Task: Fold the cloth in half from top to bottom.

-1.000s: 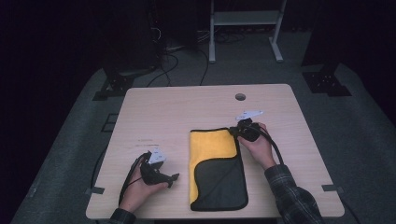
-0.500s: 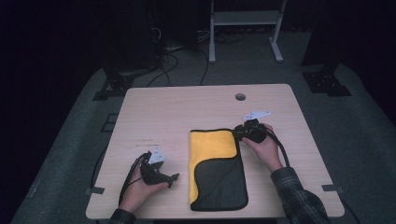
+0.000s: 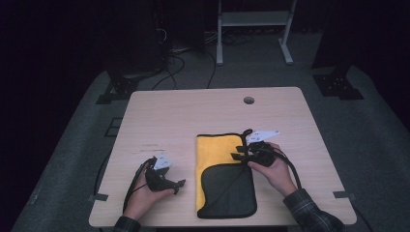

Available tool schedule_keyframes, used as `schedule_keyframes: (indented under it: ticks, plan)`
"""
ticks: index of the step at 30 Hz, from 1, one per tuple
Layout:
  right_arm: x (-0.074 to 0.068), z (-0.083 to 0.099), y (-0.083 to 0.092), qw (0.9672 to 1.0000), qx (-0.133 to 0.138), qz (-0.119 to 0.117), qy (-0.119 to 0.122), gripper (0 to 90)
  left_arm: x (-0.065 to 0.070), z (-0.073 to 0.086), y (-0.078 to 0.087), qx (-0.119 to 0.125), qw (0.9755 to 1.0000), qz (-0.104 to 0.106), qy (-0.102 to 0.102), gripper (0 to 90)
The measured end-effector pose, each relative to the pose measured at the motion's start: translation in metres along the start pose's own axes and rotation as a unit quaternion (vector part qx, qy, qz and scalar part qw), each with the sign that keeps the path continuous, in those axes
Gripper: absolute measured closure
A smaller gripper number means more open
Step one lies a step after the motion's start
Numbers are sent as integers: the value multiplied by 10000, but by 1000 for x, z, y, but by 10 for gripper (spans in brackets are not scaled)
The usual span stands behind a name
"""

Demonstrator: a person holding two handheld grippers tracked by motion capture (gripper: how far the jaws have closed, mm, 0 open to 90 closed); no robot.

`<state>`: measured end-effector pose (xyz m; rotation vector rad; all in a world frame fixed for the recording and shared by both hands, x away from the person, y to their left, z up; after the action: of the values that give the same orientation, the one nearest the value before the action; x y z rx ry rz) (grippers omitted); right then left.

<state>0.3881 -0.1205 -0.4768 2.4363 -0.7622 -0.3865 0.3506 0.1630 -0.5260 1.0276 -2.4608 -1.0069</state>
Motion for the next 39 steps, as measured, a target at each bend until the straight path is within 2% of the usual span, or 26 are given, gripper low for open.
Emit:
schedule_keyframes:
  ticks: [4, 8, 16, 22, 26, 27, 29, 32, 39]
  plan:
    - [-22, -4, -12, 9993, -12, -317, 175, 565, 0, 0, 0, 1, 10000, -5, -2, 0]
    - [-35, -7, -29, 9985, -76, -477, 264, 552, 0, 0, 0, 0, 10000, -4, -2, 0]
    - [-50, -10, -59, 9971, -229, -633, 342, 548, 0, 0, 0, 12, 10000, -6, -4, 0]
    - [-56, -1, -79, 9952, -495, -667, 523, 570, 0, -1, -1, 27, 10000, -5, 15, 0]
    - [-57, 0, -77, 9945, -523, -623, 661, 672, 0, -1, -1, 26, 10000, -5, 15, 0]
    - [-57, 1, -77, 9942, -514, -623, 708, 724, 0, -1, -1, 26, 10000, -5, 14, 0]
    - [-58, 1, -75, 9942, -476, -671, 697, 803, 0, -1, -1, 26, 10000, -5, 14, 0]
    - [-58, -1, -70, 9945, -428, -701, 656, 867, 0, -1, -1, 25, 10000, -6, 12, 0]
    - [-54, -6, -54, 9952, -302, -794, 484, 875, 0, 0, 0, 11, 10000, -6, -5, 0]
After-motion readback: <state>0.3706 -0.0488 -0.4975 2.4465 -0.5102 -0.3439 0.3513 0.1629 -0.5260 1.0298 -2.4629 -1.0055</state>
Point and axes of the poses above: each handheld gripper's, and its own axes: y roughly backward along the jaws, z roughly out of its underside, x roughly to its right, the point moved 6 cm from there along -y, roughly forward along the jaws, and after that the axes turned 1 degree about y, right-handed, at the moved point
